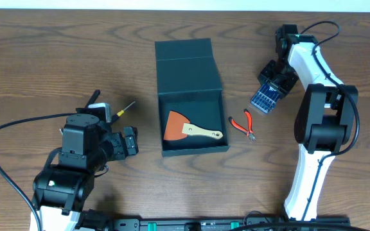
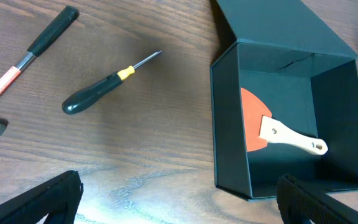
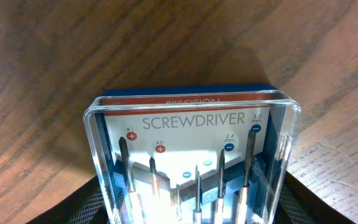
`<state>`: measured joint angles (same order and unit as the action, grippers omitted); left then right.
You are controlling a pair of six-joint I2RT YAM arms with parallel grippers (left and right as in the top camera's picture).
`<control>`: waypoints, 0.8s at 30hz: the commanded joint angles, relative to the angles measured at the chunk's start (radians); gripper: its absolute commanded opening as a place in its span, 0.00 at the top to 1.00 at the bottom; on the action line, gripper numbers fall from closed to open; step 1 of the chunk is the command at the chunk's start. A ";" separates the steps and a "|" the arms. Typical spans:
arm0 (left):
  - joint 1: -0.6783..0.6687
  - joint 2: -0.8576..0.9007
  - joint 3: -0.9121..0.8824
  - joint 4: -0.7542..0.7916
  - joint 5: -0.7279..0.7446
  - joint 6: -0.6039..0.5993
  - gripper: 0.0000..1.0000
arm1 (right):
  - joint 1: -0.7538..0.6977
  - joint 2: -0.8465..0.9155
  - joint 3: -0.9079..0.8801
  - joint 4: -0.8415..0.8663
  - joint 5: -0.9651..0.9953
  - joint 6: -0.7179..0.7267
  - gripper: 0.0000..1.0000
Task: Pack container
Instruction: 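Grasp the screwdriver case with the right gripper and lift it, then carry the screwdriver case into the box with the right gripper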
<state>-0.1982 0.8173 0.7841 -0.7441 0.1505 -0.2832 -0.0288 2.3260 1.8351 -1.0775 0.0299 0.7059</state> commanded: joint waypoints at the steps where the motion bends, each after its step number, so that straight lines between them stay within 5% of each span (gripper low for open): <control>1: 0.002 -0.002 0.019 0.000 -0.005 0.018 0.01 | -0.001 0.015 -0.031 -0.015 -0.012 -0.018 0.99; 17: 0.002 -0.002 0.019 -0.011 -0.005 0.021 0.01 | 0.065 -0.320 -0.030 -0.041 0.049 -0.206 0.99; 20: 0.002 -0.002 0.019 -0.014 -0.005 0.021 0.01 | 0.114 -0.409 -0.030 -0.038 0.047 -0.325 0.99; 24: 0.002 -0.002 0.019 -0.016 -0.005 0.021 0.02 | 0.236 -0.512 -0.030 -0.048 -0.016 -0.670 0.99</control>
<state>-0.1982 0.8173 0.7841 -0.7559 0.1505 -0.2829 0.1173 1.8790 1.7973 -1.1110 0.0566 0.3405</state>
